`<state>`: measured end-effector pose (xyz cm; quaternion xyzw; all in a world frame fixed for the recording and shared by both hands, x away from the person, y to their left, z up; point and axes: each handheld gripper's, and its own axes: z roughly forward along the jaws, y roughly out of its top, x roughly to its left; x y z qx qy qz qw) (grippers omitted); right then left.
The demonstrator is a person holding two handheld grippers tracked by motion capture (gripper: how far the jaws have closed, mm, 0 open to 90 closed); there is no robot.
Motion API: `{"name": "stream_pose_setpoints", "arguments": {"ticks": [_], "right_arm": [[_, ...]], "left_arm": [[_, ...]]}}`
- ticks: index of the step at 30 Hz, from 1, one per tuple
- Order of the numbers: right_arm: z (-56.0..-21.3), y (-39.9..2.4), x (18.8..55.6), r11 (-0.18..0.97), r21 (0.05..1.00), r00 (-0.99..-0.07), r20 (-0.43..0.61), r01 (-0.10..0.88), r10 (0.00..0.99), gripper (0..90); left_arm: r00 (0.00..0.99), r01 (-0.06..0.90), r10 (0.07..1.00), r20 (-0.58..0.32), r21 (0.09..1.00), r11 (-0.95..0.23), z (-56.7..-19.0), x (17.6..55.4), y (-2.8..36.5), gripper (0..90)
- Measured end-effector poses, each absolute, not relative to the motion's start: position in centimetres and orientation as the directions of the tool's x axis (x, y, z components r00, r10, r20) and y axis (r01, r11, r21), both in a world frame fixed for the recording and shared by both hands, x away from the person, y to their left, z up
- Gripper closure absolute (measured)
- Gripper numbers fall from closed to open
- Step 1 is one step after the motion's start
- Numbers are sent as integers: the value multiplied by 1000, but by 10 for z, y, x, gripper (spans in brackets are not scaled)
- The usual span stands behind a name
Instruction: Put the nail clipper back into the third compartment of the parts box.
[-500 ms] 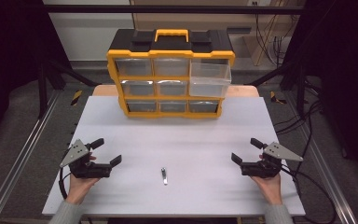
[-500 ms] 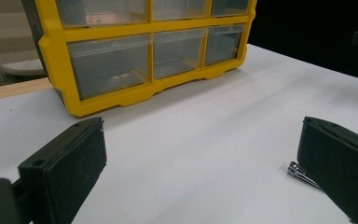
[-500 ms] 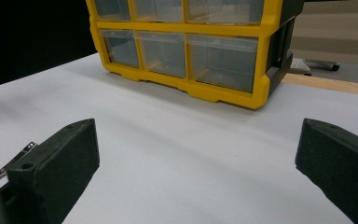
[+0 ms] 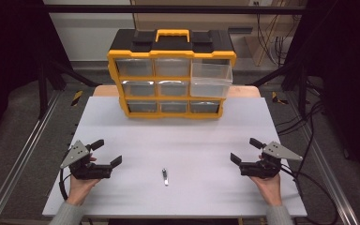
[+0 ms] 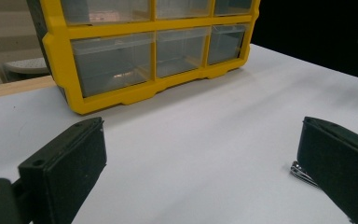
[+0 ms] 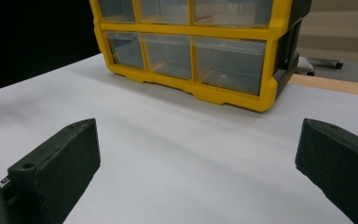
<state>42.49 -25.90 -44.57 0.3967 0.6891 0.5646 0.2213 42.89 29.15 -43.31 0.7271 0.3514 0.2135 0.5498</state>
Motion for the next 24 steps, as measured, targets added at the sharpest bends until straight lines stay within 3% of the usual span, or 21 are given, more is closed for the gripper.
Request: {"name": "stream_pose_setpoints", "arguments": {"ticks": [24], "right_arm": [[-435, -216, 426, 115, 935, -610, 122, 335, 783, 5]], "left_arm": [[653, 285, 754, -74, 946, -153, -437, 430, 292, 13]]}}
